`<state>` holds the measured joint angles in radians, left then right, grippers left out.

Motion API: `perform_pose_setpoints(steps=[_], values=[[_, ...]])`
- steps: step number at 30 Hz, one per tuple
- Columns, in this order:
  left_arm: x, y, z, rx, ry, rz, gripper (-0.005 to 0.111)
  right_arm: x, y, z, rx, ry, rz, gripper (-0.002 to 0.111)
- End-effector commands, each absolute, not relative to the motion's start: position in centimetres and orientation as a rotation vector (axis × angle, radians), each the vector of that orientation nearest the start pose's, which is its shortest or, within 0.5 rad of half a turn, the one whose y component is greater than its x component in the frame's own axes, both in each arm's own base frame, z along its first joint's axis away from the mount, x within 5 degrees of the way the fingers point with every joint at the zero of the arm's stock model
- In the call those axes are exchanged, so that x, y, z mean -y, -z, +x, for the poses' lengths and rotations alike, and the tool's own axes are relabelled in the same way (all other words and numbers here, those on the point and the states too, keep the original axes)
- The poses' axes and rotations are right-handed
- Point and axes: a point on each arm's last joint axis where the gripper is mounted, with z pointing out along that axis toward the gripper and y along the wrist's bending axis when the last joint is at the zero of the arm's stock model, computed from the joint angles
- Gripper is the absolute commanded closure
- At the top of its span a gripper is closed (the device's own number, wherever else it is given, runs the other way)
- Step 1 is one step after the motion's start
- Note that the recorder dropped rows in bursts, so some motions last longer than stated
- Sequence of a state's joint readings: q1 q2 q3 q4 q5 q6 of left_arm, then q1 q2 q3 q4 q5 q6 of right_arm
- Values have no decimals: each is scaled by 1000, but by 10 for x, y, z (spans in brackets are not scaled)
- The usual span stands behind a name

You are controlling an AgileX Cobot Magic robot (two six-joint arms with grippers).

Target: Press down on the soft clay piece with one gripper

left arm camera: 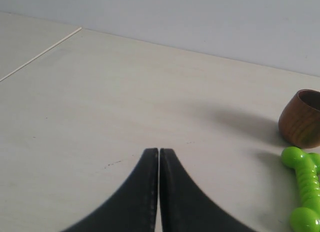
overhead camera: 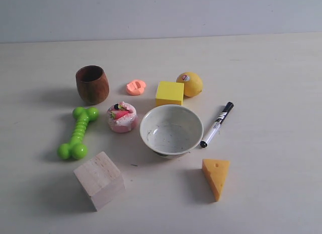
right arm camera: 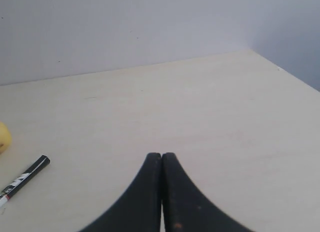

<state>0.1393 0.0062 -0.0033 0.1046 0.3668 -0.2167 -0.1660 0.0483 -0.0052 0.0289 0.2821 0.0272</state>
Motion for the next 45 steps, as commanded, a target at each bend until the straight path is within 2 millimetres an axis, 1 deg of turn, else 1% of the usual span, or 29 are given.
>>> perform_pose_setpoints(steps=[1,19,45], values=[[-11,-181,52,-1826,-48,-264,103,9,-186,56,-1788,99,160,108],[-11,-181,52,-1826,-48,-264,103,8,-183,53,-1818,117,137,108],[-11,-181,52,-1826,-48,-264,103,8,-183,53,-1816,114,139,108]])
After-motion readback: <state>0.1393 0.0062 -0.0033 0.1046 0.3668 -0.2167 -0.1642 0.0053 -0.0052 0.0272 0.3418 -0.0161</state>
